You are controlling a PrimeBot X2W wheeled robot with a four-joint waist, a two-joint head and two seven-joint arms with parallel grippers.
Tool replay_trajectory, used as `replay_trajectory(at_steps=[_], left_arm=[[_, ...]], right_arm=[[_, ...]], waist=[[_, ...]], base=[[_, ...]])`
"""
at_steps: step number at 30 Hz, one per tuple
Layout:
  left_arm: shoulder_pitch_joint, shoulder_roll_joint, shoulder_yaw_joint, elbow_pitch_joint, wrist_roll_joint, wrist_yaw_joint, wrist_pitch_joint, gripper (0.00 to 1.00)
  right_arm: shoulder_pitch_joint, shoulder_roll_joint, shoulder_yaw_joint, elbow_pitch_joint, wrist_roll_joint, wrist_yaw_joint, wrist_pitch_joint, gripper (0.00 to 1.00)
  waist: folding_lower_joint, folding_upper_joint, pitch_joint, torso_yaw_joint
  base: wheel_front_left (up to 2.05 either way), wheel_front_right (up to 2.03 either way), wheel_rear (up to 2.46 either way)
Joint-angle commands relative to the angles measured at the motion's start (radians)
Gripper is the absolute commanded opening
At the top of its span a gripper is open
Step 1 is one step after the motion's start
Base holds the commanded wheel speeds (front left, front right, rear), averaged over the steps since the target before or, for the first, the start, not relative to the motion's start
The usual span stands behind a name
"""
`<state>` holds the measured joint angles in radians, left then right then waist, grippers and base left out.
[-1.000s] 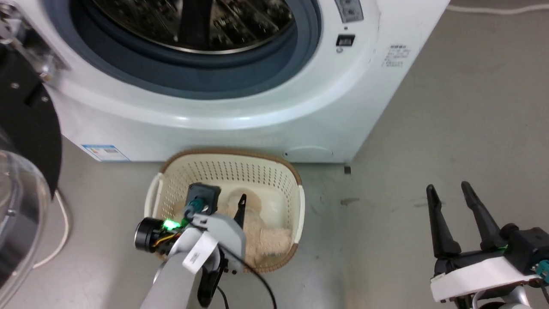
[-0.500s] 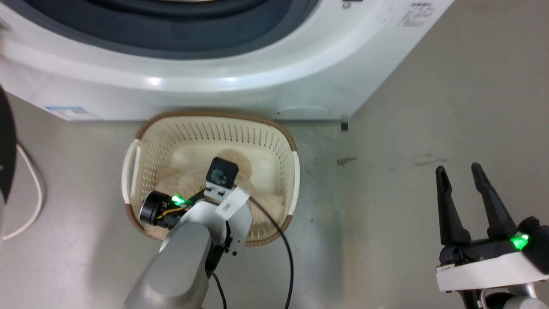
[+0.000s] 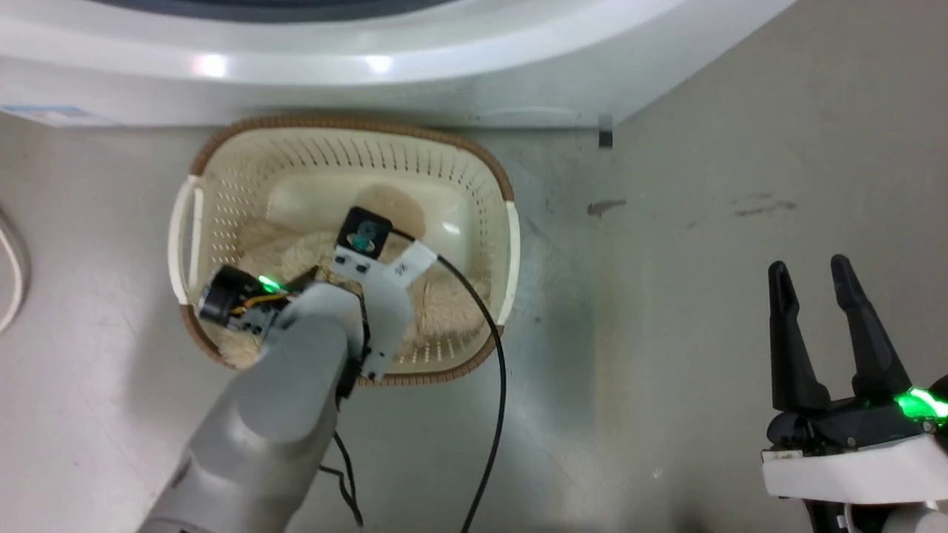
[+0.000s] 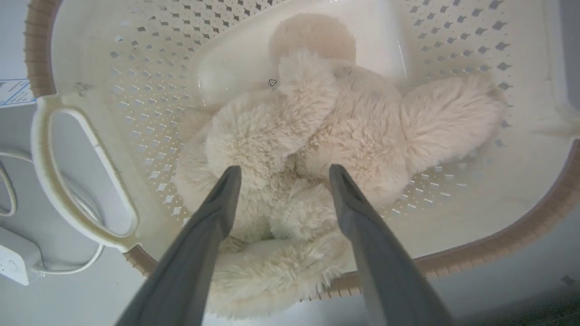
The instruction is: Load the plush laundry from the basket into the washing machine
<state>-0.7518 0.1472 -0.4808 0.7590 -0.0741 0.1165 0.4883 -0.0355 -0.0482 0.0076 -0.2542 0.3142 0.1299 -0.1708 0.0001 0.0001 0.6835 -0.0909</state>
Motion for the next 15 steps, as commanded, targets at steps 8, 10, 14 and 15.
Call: replay_trajectory(at_steps=[8, 10, 14, 15], left_arm=[[-0.105, 0.060, -0.074, 0.059, 0.006, 0.036, 0.124, 1.00], [-0.117, 0.069, -0.083, 0.058, 0.000, 0.046, 0.143, 1.00], [-0.147, 0.086, -0.106, 0.039, -0.005, 0.072, 0.170, 1.00], [-0.156, 0.091, -0.112, 0.034, -0.005, 0.081, 0.177, 1.00]], right_arm=[[-0.026, -0.001, 0.024, -0.054, 0.050, 0.001, -0.026, 1.00], [-0.028, -0.002, 0.033, -0.059, 0.060, 0.001, -0.030, 1.00], [-0.037, -0.002, 0.047, -0.069, 0.079, 0.001, -0.038, 1.00], [-0.040, -0.002, 0.050, -0.071, 0.084, 0.001, -0.040, 1.00]], waist=[[-0.0001, -0.0001, 0.107, -0.009], [-0.0001, -0.0001, 0.123, -0.012], [-0.0001, -0.0001, 0.156, -0.020], [-0.0001, -0.0001, 0.165, -0.021]], base=[[0.00, 0.00, 0.00], [0.00, 0.00, 0.00], [0.00, 0.00, 0.00], [0.00, 0.00, 0.00]])
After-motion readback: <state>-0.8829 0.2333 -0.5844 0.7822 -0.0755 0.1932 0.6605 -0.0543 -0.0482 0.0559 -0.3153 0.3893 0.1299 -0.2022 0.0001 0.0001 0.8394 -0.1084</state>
